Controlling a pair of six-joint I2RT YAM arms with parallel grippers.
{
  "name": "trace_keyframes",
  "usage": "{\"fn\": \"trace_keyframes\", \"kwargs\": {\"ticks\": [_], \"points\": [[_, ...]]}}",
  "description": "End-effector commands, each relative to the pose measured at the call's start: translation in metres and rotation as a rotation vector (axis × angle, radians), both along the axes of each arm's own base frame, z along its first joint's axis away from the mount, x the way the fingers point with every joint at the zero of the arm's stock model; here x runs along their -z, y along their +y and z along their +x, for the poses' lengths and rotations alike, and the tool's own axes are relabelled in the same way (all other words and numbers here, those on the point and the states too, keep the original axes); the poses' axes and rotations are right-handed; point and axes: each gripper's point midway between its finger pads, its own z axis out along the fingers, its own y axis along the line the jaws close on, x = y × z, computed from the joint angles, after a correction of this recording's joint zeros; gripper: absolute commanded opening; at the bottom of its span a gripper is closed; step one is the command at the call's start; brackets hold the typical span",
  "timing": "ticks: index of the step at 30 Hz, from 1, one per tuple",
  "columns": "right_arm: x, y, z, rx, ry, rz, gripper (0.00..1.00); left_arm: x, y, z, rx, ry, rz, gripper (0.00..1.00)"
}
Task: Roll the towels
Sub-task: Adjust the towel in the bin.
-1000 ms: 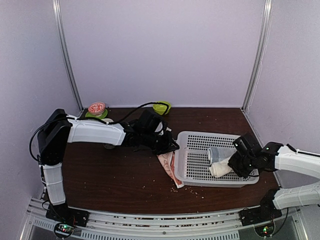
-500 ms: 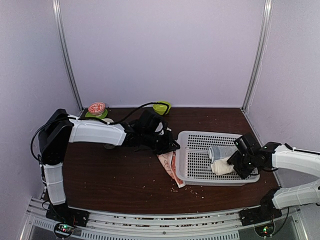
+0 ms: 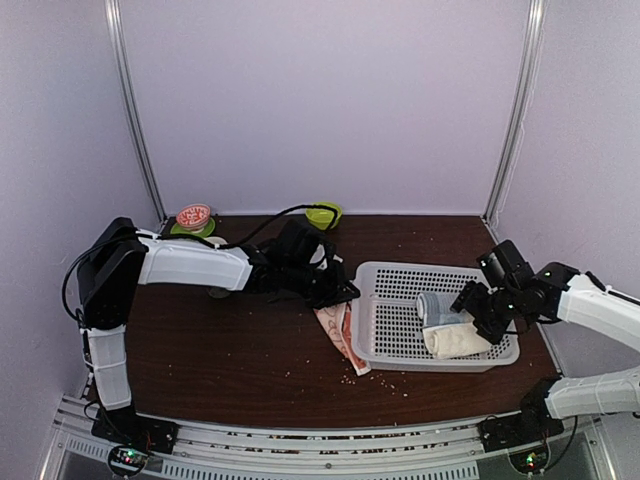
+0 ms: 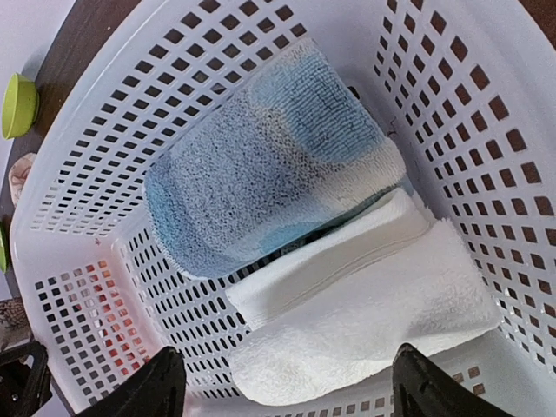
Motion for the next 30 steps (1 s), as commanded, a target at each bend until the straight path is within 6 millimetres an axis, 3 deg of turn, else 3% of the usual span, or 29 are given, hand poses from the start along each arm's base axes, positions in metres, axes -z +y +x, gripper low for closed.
{"fn": "trace_keyframes", "kwargs": {"ticks": [1,5,14,23,30], "points": [[-0.011,0.002,-0.005,-0.116,0.017,-0.049,0.81,0.031,0.013,0.003,-0.027,0.028,0.076,0.0],[-0.02,0.013,-0.005,-0.264,0.028,-0.078,0.76,0.032,0.013,0.003,-0.026,0.028,0.078,0.0],[0.001,0.052,-0.039,-0.573,0.188,-0.077,0.62,0.033,0.014,0.003,-0.026,0.026,0.082,0.0],[0.025,0.036,-0.057,-0.599,0.265,-0.147,0.39,0.031,0.014,0.005,-0.029,0.023,0.079,0.0],[0.037,0.024,-0.064,-0.627,0.321,-0.217,0.36,0.032,0.015,0.005,-0.03,0.024,0.082,0.0]]}}
